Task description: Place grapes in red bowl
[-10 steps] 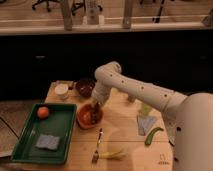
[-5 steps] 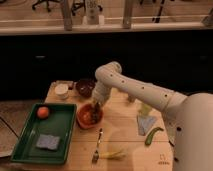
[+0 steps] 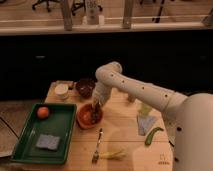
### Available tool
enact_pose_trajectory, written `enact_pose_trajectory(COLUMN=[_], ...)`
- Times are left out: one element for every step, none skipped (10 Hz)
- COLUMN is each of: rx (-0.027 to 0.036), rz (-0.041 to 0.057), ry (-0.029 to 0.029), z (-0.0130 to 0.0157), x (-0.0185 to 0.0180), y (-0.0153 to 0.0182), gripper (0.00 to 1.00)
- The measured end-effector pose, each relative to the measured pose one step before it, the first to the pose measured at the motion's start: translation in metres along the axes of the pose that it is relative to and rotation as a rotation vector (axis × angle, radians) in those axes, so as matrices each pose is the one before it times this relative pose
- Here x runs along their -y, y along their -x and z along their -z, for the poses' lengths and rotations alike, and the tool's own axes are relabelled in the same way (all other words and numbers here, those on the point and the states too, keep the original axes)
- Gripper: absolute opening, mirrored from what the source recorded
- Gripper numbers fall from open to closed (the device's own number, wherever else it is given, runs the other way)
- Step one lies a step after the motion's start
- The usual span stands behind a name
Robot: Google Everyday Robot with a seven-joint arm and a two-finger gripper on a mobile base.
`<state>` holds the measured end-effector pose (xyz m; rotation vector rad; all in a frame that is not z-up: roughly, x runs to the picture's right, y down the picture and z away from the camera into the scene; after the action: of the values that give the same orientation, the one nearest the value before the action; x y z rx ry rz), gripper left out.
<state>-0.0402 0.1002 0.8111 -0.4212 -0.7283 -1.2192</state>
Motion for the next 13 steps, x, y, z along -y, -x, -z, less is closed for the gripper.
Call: enact_pose_trajectory(rx=[0.00026,0.00048,0.0002,0.00066,0.00074,0.00013,-0.00018,0.00065,0.00057,0.00009,0.00069,0.00047,-0.00023], rz=[0.00136,0.00158,0.00148,0.00431,0.00416,0.00051,0.00046,0.00176,0.00329,0.00189,0.00216,0.00239,0.00156], ry=[0.00032,-0.00022,0.00009,0.00019,-0.00006,-0.00003,-0.0002,0.00016,-0.00016,-0.00002,0.00022,-0.00021,-0.00027], z=[-0.00002,-0.00026,0.00007,-0.00005,-0.00015,0.00001,0.0003,-0.00009,-0.00024,0.00005,-0.00045,-0.00027,0.00024], x=[0.00043,0.00011,-0.00008,-0.00001,-0.00042,-0.00021,-0.0002,0.00016,-0.00005,0.00018,0.00031,0.00043,-0.00007], y=[0.00009,0.00002,0.00003,-0.00004,-0.00026,-0.00018,-0.00023,0.00005,-0.00011,-0.00013,0.00006,-0.00003,-0.00025], gripper=[0.14,0.14,0.14,0.14,0.14,0.14,0.14,0.14,0.14,0.14,0.14,0.14,0.14])
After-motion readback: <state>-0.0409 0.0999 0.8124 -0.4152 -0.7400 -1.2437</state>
